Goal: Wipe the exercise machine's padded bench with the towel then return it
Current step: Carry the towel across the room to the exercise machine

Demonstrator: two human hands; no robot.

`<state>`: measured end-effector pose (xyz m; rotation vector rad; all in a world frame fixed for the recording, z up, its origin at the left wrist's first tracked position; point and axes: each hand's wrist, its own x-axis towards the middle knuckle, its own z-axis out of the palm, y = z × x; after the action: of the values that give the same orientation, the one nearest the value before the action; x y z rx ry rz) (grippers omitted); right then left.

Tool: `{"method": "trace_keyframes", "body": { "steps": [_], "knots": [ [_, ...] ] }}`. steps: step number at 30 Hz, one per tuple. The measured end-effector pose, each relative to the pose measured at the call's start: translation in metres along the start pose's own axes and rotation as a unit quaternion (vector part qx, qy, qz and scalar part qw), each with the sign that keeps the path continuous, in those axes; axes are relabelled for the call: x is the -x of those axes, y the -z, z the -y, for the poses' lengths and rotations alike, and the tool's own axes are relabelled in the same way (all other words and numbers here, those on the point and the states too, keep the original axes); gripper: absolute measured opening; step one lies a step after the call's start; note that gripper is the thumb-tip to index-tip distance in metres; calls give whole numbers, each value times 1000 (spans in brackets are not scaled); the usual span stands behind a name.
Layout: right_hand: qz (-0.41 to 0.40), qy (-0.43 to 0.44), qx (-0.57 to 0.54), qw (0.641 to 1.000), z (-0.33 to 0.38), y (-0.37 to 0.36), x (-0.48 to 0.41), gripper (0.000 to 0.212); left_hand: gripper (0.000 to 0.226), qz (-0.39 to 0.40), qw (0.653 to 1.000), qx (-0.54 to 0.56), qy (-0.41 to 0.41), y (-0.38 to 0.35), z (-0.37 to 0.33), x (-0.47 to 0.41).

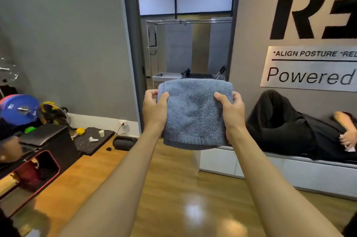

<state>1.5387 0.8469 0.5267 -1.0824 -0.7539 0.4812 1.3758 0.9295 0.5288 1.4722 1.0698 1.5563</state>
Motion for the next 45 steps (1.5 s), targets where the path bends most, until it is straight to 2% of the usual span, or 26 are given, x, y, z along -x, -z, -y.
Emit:
{"method": "trace_keyframes", "body": {
  "steps": [10,18,24,36,41,45],
  "knots": [
    [7,-20,-13,1000,-147,-141,-281,28,19,6,1000,1,5,-110,141,-298],
    [-41,-22,-10,999,-251,-240,-519,22,15,26,1000,15,2,-230,241,-553],
    [-61,-8,14,998,-317,-279,-700,23,14,71,997,42,-7,-340,299,-714],
    [-70,-7,1,998,-466,-371,-1089,23,10,70,997,17,-16,-561,426,-1049],
    [-85,9,6,996,-538,-400,-1240,16,12,76,997,21,-21,-658,496,-1179],
    [-108,0,11,994,-595,-410,-1354,23,14,91,995,38,-13,-743,552,-1278]
  ]
}}
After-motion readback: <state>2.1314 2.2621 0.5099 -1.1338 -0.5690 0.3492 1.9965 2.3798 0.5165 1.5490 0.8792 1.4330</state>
